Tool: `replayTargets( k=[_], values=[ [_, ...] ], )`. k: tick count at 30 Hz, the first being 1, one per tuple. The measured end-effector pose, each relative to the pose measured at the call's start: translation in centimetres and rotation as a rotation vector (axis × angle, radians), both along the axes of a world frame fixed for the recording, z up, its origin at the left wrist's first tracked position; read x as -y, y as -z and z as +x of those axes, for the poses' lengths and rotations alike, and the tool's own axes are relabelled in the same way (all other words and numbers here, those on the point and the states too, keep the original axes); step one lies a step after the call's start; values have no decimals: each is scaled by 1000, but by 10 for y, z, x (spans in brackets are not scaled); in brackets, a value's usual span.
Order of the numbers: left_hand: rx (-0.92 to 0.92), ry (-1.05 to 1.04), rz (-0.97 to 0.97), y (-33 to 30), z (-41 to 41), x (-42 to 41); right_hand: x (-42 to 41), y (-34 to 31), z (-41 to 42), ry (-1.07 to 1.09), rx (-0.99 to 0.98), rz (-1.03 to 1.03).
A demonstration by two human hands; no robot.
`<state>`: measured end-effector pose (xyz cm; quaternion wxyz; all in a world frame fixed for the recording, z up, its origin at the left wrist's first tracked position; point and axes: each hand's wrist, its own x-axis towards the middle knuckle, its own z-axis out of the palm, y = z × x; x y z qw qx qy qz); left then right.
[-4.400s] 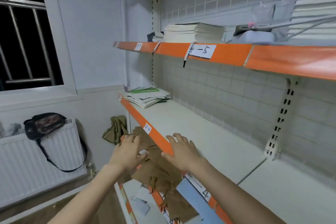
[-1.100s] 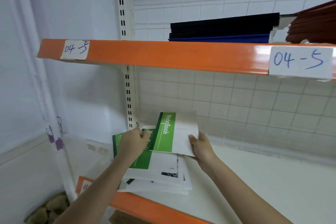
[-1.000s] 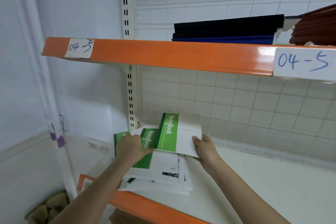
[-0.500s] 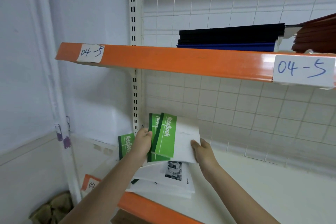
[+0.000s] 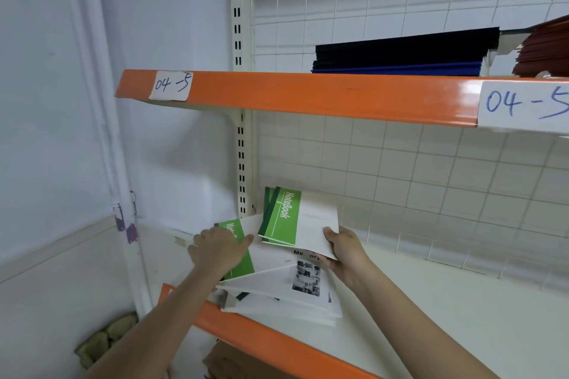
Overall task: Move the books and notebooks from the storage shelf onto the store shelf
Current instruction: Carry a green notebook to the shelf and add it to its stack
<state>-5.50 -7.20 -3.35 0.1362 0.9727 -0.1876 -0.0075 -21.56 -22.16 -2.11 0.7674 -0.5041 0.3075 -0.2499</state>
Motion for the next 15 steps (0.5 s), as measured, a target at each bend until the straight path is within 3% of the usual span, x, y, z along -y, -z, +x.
replayTargets(
  k=[4,7,9,12,15],
  values=[
    [-198,13,-37,9,10,-4,-6,-1,2,-20,28,16],
    [35,13,-88,4,5,-7,-5,1,4,-30,38,9],
    [127,122,-295,0,1,-6,-5,5,6,-26,31,-16],
    [-90,196,-742,-9,-5,2,-7,8,10,-13,0,-76],
    [-255,195,-1011,-16,-16,9,-10,13,18,94,-138,-366]
  ],
)
